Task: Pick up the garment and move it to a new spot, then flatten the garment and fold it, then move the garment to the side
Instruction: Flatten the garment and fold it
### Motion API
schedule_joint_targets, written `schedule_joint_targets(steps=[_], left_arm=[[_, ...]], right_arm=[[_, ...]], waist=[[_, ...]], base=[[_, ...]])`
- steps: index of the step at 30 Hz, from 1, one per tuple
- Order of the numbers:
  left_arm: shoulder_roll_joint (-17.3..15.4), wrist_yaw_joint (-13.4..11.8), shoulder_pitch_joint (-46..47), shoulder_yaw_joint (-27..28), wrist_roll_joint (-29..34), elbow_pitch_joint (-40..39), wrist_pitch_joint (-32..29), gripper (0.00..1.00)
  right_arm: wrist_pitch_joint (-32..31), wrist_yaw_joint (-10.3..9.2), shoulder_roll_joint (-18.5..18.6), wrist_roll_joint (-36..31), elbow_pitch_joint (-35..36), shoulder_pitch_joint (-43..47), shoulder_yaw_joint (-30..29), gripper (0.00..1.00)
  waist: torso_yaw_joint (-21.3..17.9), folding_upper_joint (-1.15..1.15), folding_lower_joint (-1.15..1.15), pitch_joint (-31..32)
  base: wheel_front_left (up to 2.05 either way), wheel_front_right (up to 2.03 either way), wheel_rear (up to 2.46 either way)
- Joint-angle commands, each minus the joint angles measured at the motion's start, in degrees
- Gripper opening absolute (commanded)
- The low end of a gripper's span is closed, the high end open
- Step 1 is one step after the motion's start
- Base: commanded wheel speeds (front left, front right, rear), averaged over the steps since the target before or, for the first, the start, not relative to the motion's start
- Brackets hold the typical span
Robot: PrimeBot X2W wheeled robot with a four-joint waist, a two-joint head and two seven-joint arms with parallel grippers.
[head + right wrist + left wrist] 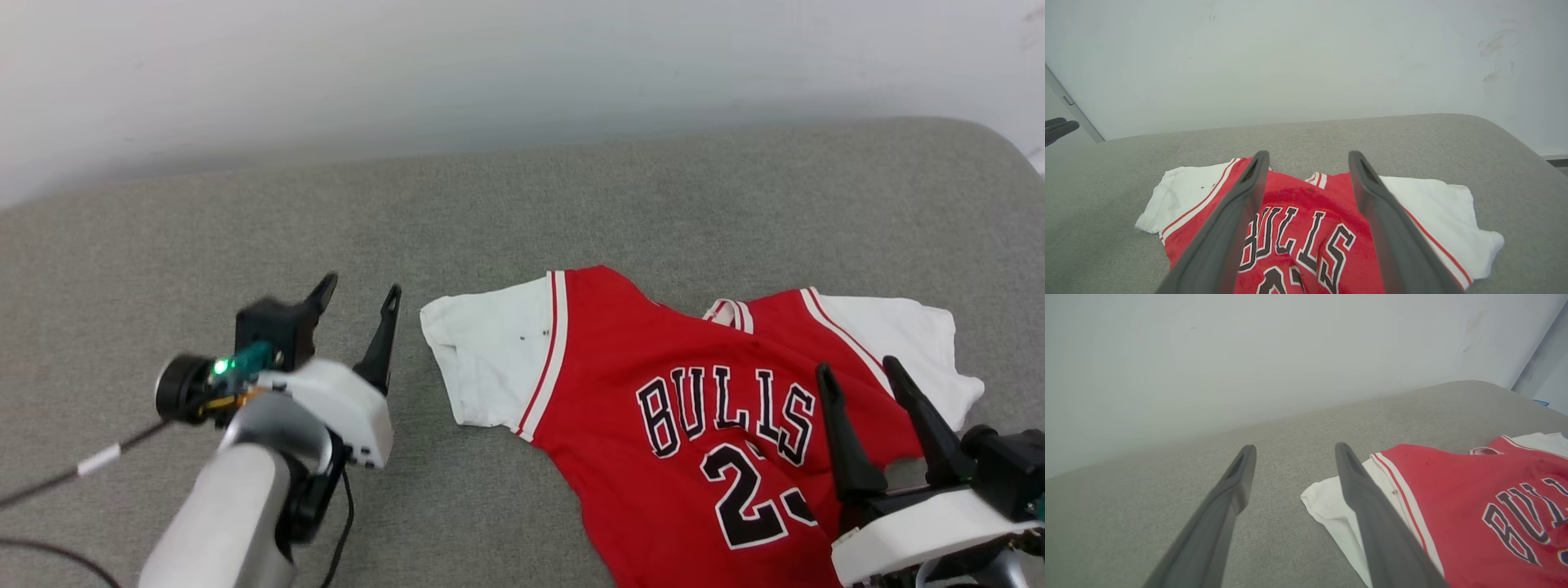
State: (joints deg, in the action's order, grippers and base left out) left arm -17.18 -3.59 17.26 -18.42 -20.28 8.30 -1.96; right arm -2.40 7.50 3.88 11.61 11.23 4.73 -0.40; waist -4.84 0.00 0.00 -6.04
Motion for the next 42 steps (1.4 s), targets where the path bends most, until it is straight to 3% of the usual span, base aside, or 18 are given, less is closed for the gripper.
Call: schedule_joint_targets(steps=[1,5,10,14,19,24,25,28,35,42], left_arm=[[-0.4,1.0,2.7,-0.5,-0.1,0.6,-1.8,1.0],[-1.9,5.8,12.3,-2.5,-1.9,4.4,-12.4,1.0],[-4.4,9.3,19.6,-4.9,-5.9,10.3,-27.9,1.0],[-7.3,10.5,22.0,-7.0,-8.5,13.7,-38.2,1.0],[-9.5,10.7,22.2,-8.4,-10.2,17.4,-44.6,1.0],[-7.3,11.0,19.6,-10.2,-13.6,21.7,-48.5,1.0],[-6.5,11.0,18.8,-10.7,-14.4,22.5,-49.5,0.65],[-5.1,11.1,17.6,-11.8,-15.6,23.3,-49.4,0.0],[-6.0,10.5,17.7,-11.8,-13.2,23.1,-41.8,0.0],[-6.9,5.9,19.4,-9.1,-8.9,19.0,-27.9,0.0]], right_arm=[[0.1,-0.02,-0.1,0.0,0.4,-1.2,0.1,1.0],[0.5,-0.02,-0.2,0.0,0.5,-3.0,0.3,1.0],[1.4,-0.02,-0.4,0.6,-0.8,-4.7,0.8,1.0],[2.3,-0.02,-0.7,1.4,-2.3,-5.2,1.0,1.0],[3.4,-0.02,-1.0,2.5,-4.4,-6.1,1.4,1.0],[4.5,-0.02,-1.0,3.4,-6.1,-6.9,1.3,1.0],[4.6,-0.02,-1.0,3.5,-6.4,-7.1,1.3,1.0],[4.8,-0.02,-1.1,3.6,-7.1,-7.4,1.0,1.0],[3.8,-0.02,-1.0,3.5,-8.0,-7.8,-0.4,1.0],[-1.9,-0.02,0.6,6.5,-9.5,-8.7,-5.9,1.0]], waist=[[-1.0,0.0,0.0,-2.0],[-3.2,0.0,0.0,-4.7],[-6.7,0.0,0.0,-7.1],[-9.2,0.0,0.0,-8.8],[-11.5,0.0,0.0,-10.8],[-12.6,0.0,0.0,-11.9],[-12.7,0.0,0.0,-11.9],[-12.8,0.0,0.0,-12.0],[-11.2,0.0,0.0,-9.9],[-7.7,0.0,0.0,-7.3]], base=[[0.0,0.0,0.0],[0.0,0.0,0.0],[0.0,0.0,0.0],[0.0,0.0,0.0],[0.0,0.0,0.0],[0.0,0.0,0.0],[0.0,0.0,0.0],[0.0,0.0,0.0],[0.0,0.0,0.0],[0.0,0.0,0.0]])
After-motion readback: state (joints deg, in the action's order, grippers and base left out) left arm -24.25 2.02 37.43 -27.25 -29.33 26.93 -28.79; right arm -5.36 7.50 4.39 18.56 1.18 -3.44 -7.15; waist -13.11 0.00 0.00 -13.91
